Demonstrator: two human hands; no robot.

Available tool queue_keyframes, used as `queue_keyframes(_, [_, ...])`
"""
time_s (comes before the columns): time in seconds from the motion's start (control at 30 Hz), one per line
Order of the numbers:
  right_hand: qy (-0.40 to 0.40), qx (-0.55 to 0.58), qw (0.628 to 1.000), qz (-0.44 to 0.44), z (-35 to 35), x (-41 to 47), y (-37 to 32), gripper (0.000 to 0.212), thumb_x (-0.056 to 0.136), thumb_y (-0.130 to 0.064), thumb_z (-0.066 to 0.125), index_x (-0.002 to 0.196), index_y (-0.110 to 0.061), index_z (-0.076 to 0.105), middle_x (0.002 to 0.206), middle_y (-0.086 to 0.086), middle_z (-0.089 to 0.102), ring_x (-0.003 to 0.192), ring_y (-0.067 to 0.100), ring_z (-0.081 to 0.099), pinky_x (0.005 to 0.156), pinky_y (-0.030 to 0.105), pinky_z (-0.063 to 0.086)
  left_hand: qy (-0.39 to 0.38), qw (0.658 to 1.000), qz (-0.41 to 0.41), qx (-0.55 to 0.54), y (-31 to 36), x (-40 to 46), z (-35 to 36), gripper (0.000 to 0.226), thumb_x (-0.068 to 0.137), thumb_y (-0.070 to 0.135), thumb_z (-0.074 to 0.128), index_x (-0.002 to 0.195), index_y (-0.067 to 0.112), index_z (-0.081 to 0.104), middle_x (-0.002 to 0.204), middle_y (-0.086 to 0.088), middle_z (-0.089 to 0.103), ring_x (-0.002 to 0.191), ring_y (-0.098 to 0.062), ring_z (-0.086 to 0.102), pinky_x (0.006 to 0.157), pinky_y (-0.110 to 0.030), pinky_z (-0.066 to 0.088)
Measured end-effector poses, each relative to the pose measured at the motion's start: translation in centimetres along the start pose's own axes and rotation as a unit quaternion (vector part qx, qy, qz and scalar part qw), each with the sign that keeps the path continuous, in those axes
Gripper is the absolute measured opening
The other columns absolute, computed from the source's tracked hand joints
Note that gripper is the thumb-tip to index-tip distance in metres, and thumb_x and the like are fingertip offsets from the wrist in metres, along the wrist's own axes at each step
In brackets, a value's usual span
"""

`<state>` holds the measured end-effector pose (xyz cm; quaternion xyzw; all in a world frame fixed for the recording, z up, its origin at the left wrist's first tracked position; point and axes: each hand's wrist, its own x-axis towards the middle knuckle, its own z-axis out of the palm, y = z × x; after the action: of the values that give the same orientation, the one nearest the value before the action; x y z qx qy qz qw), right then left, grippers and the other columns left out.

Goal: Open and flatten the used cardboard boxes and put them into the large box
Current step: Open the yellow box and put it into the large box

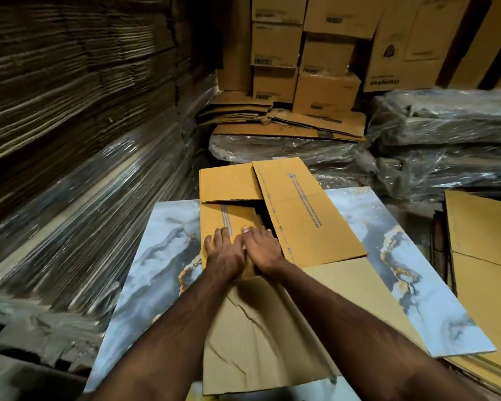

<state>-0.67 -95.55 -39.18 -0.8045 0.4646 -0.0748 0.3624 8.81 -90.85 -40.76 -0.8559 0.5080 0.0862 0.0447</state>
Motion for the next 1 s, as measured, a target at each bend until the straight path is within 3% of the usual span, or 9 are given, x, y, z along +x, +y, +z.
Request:
queue_keyframes(0.1, [-0.027,-0.02,0.999,0.009,1.0,-0.7,-0.5,0.056,0.105,-0.052,0.013,0.154,-0.029,0.026,0.166,0.007,0.009,0.153,0.022,0.0,0.119,0.058,-0.008,-0.056,0.997,0.001,0.049,0.2,1.5,-0.5,0.092,0.089,0.051,0.059,0.158,0.025,0.005,0.163,-0.018,-0.009,0.15,-0.035,-0.015,0.12,-0.052,-0.006])
queue_keyframes(0.2, [0.028,-0.024,0.999,0.025,0.3,-1.0,0.2,0.062,0.103,-0.056,0.023,0.155,-0.021,0.023,0.166,0.01,-0.006,0.152,0.023,-0.01,0.118,0.056,0.003,-0.05,0.998,-0.002,0.046,0.3,2.3,-0.1,0.088,0.083,0.042,0.064,0.154,0.028,0.016,0.163,-0.02,-0.009,0.149,-0.038,-0.017,0.119,-0.055,-0.009])
queue_keyframes(0.33, [0.14,-0.199,0.969,-0.052,-2.9,-0.4,0.1,0.079,0.095,-0.054,0.046,0.157,-0.019,0.013,0.159,0.015,-0.031,0.147,0.031,-0.028,0.114,0.062,0.017,-0.003,0.996,0.004,0.085,0.7,1.9,1.0,0.069,0.092,0.045,0.046,0.153,0.027,0.019,0.163,-0.021,-0.002,0.15,-0.04,-0.01,0.118,-0.059,-0.006])
queue_keyframes(0.43, [0.216,-0.226,0.947,-0.068,-7.3,1.3,0.7,0.078,0.093,-0.049,0.051,0.157,-0.023,0.015,0.16,0.016,-0.028,0.147,0.034,-0.027,0.115,0.064,0.009,0.042,0.994,0.012,0.101,0.7,1.5,1.9,0.067,0.095,0.058,0.034,0.153,0.027,0.024,0.163,-0.021,0.006,0.151,-0.039,0.001,0.117,-0.061,-0.001])
queue_keyframes(0.53, [0.248,-0.245,0.937,0.0,-12.0,3.4,4.3,0.076,0.089,-0.048,0.056,0.154,-0.024,0.024,0.163,0.019,-0.016,0.15,0.037,-0.015,0.118,0.059,0.002,0.073,0.994,0.014,0.086,0.5,1.5,2.2,0.065,0.093,0.058,0.036,0.149,0.027,0.033,0.162,-0.018,0.016,0.15,-0.037,0.009,0.117,-0.059,0.003])
queue_keyframes(0.67, [0.137,-0.31,0.93,0.143,-13.9,3.7,12.3,0.086,0.09,-0.054,0.052,0.157,-0.017,0.013,0.162,0.024,-0.01,0.15,0.04,-0.013,0.12,0.058,-0.003,0.088,0.994,0.01,0.067,0.5,2.1,2.3,0.06,0.091,0.055,0.041,0.144,0.029,0.042,0.161,-0.016,0.023,0.149,-0.035,0.014,0.119,-0.057,0.007])
queue_keyframes(0.8, [0.086,-0.265,0.947,0.157,-12.7,2.4,15.9,0.095,0.091,-0.046,0.059,0.157,-0.022,-0.006,0.159,0.015,0.018,0.142,0.037,0.027,0.107,0.057,0.035,0.091,0.994,0.012,0.065,0.7,2.5,2.5,0.056,0.091,0.054,0.04,0.142,0.03,0.043,0.16,-0.016,0.023,0.149,-0.035,0.014,0.118,-0.056,0.007])
queue_keyframes(0.87, [0.082,-0.254,0.951,0.158,-12.7,2.7,15.5,0.092,0.092,-0.042,0.058,0.157,-0.024,-0.005,0.152,0.016,0.029,0.133,0.036,0.039,0.101,0.054,0.04,0.088,0.994,0.009,0.066,0.8,2.7,2.5,0.055,0.092,0.054,0.04,0.141,0.03,0.042,0.161,-0.016,0.023,0.149,-0.035,0.014,0.118,-0.057,0.006])
queue_keyframes(1.0, [0.093,-0.302,0.928,0.196,-12.3,3.2,14.7,0.094,0.09,-0.041,0.057,0.157,-0.021,-0.006,0.161,0.021,0.009,0.146,0.04,0.016,0.113,0.064,0.021,0.088,0.994,0.005,0.071,1.0,2.8,2.5,0.056,0.092,0.056,0.038,0.143,0.031,0.041,0.161,-0.016,0.022,0.15,-0.035,0.012,0.117,-0.059,0.006])
